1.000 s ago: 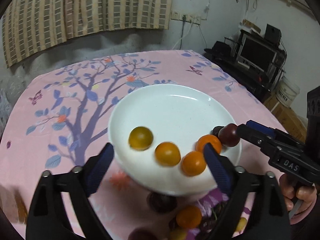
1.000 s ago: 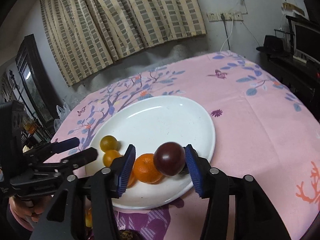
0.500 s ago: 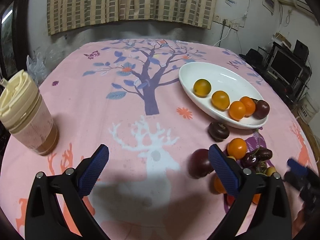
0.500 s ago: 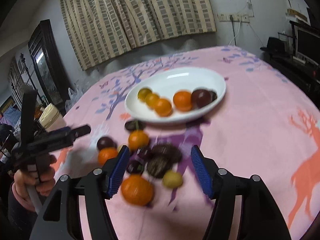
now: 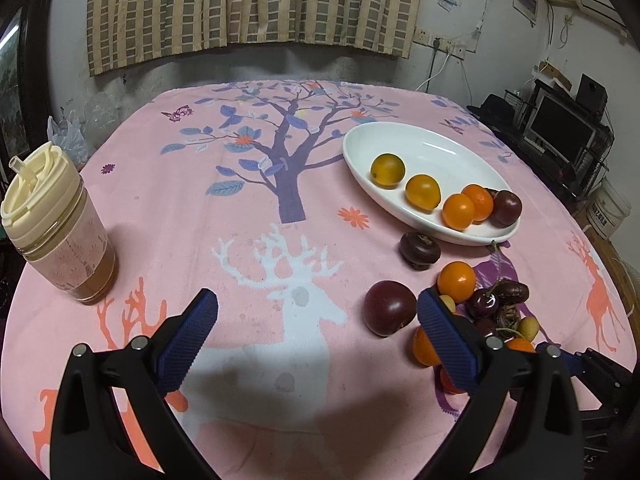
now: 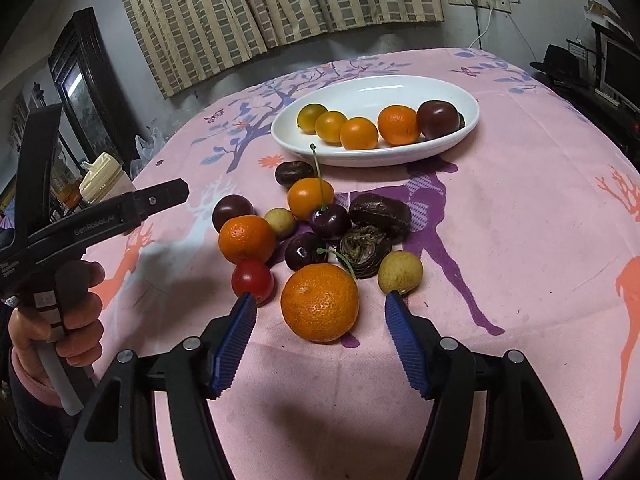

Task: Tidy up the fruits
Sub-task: 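Grasp the large mandarin with the right tool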

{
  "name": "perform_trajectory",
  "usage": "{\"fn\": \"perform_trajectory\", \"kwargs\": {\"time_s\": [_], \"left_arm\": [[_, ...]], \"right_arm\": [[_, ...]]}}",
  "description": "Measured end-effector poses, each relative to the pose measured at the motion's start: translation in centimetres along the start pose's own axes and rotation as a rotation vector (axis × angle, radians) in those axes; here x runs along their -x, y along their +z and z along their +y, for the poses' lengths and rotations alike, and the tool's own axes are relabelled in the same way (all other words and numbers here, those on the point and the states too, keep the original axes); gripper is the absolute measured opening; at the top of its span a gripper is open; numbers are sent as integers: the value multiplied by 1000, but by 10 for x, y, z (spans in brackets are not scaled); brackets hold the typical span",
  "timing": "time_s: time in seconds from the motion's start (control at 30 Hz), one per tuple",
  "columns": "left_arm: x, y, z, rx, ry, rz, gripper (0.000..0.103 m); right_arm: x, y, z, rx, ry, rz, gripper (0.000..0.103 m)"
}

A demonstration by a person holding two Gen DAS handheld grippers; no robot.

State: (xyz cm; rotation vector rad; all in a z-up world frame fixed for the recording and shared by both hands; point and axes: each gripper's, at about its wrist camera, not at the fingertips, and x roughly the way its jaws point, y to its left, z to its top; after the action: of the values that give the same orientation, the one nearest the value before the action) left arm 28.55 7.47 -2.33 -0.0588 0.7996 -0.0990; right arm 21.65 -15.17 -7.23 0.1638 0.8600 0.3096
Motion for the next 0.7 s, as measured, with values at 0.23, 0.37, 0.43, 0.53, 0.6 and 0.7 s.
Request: {"fn": "perform_trajectory", "kwargs": {"time_s": [0.23, 0.37, 0.43, 0.53, 0.6, 0.7], "left_arm": [[-1, 0, 3, 9, 4, 5, 98], [1, 0, 5, 15, 2, 3, 98], [1, 0, 5, 17, -1, 4, 98], [1, -1, 5, 13, 3, 4, 98], [1, -1, 5, 12, 4, 6, 98], [-1, -2, 4, 13, -1, 13, 98]], "right_arm": [[-10, 2, 4, 5, 2, 30, 60], [-14, 3, 4, -2, 9, 51, 58], [-15, 3, 4, -4, 6, 57, 56], [-18, 3, 2, -14, 5, 70, 52], [-19, 3, 0, -24, 9, 73, 50], [-18, 3, -4, -44, 23, 70, 43]]}}
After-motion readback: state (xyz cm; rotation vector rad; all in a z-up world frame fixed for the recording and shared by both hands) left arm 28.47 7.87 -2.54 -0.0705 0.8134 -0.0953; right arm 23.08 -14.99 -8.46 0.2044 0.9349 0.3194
